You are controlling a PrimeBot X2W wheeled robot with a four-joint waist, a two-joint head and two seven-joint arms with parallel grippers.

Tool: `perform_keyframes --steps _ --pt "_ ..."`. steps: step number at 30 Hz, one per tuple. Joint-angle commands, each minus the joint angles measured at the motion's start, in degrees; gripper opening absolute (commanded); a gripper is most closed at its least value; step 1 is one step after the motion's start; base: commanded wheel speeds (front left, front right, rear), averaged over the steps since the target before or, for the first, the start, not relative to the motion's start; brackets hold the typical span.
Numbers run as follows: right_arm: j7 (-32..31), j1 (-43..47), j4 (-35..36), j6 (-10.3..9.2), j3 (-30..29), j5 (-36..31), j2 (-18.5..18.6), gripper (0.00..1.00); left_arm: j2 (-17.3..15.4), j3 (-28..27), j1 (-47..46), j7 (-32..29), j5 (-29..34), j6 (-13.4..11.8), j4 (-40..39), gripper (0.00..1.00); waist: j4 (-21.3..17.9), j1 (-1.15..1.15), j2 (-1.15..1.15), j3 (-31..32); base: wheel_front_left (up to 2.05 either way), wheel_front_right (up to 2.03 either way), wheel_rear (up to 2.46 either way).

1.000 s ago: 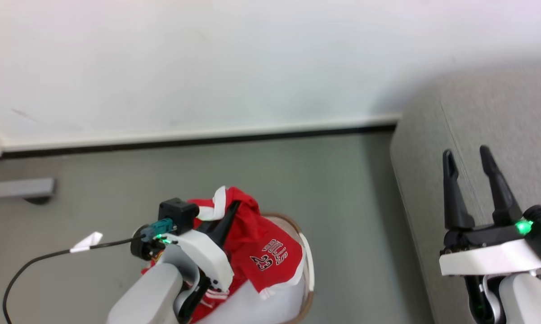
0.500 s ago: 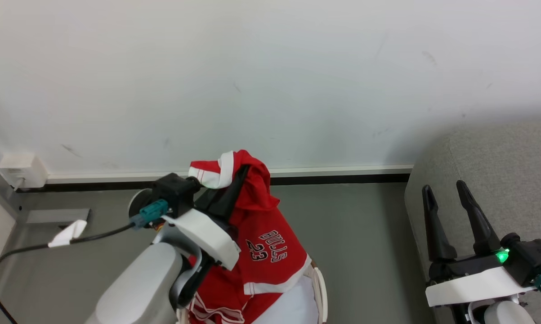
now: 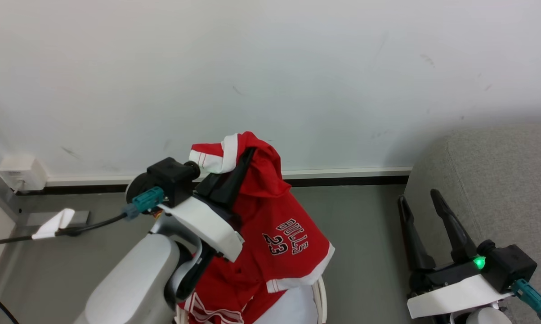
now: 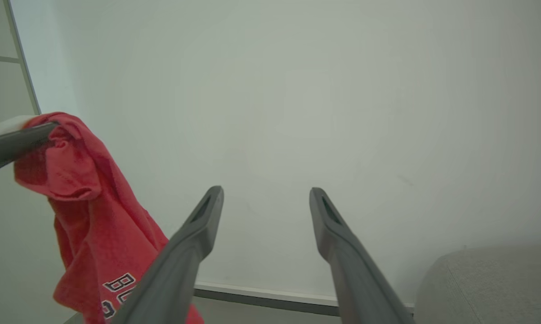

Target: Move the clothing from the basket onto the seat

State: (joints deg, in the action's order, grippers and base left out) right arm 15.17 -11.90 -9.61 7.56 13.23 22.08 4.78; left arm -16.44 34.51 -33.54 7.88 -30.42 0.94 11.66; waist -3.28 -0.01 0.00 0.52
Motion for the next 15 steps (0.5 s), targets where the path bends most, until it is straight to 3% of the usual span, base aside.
perform_keyframes --steps 1,7,15 --pt "-0.03 -0.1 0.08 -0.14 0.49 0.61 0.23 1.0 -0.32 -0.05 0.6 -0.2 -0.96 -0.14 -0.37 0.0 0.0 0.01 0.0 -0.01 0.0 0.0 0.0" --pt "-0.03 -2.39 -1.64 -0.14 8.5 1.2 2.18 1.0 -0.1 0.46 0.34 -0.69 -1.26 -0.11 -0.71 0.0 0.18 0.01 0.0 -0.25 0.0 0.0 0.0" --pt "-0.03 -8.98 -9.64 -0.13 21.32 5.41 3.85 1.0 1.31 2.45 -0.55 -1.25 -1.07 0.69 -0.61 0.0 2.17 0.01 0.0 -0.11 0.0 0.0 0.0"
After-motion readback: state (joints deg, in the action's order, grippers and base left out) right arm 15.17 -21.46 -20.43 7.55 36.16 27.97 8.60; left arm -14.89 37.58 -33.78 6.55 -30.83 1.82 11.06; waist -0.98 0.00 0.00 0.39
